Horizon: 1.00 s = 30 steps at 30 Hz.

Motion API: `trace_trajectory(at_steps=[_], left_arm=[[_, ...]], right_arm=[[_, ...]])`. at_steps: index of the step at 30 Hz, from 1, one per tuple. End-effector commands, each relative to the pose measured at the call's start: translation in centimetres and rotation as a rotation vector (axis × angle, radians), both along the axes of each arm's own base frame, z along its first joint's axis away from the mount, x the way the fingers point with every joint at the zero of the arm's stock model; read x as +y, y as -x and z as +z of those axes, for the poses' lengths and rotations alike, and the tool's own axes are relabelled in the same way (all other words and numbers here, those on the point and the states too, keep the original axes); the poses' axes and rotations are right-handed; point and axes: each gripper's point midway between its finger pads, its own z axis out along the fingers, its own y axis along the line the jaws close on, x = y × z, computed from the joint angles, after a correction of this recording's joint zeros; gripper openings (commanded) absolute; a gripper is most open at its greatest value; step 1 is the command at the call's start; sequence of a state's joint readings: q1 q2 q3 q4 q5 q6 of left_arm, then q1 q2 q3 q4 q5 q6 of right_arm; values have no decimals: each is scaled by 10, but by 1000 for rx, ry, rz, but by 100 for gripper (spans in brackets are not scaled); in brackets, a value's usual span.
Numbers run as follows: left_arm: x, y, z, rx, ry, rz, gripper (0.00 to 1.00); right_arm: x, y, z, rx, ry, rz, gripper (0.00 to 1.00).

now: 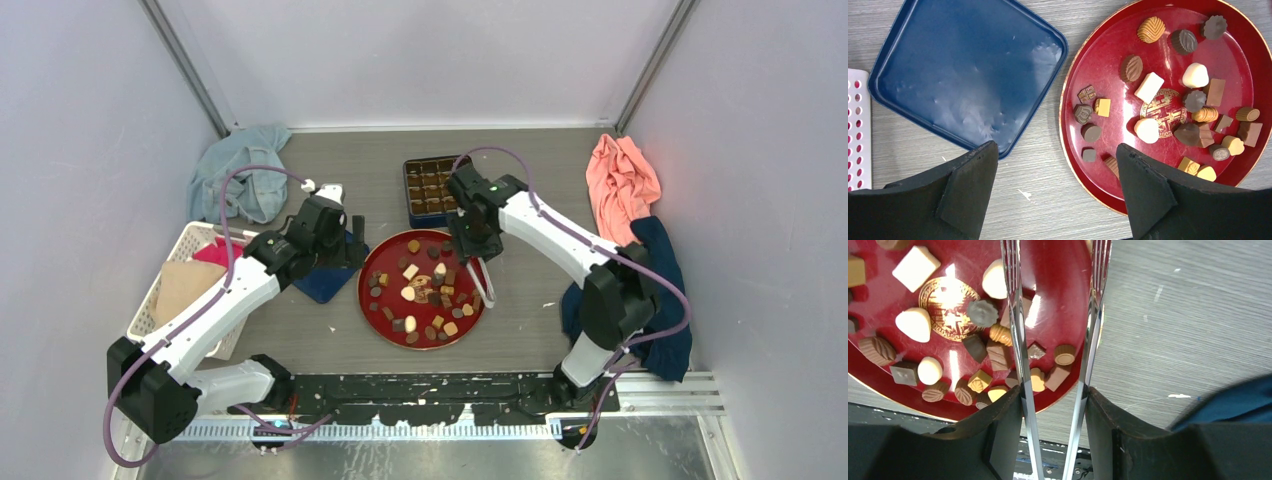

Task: Pack the chocolate
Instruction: Place the clamp at the center of the board.

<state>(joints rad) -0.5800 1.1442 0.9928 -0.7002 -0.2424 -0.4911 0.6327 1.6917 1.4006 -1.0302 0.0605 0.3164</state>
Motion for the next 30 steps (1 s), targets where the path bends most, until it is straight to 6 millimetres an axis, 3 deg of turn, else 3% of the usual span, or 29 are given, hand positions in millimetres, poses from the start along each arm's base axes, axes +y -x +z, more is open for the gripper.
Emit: trace_trajectory(at_steps=[1,3,7,12,17,24,30], left_arm=[[-4,-9,14,-47,39,13,88],[-4,-8,14,-43,38,12,88],[-4,-8,13,-45,46,18,88],[-5,-7,14,-44,50,20,88],[-3,-5,17,-44,48,14,88],[4,-4,19,-52,28,37,88],[2,-4,19,-49,30,27,88]], right_arm=[[-26,-19,29,-110,-34,-87,52],[-42,-27,28,-132,-16,-137,52],[-95,-51,14,-212,117,-292,52],[-119,-84,-6,-291,106,-422,52],[-130,-121,-20,-400,97,-494,57],[-125,-130,-64,-357,52,-547,61],[-125,-131,-69,-382,29,-586,97]])
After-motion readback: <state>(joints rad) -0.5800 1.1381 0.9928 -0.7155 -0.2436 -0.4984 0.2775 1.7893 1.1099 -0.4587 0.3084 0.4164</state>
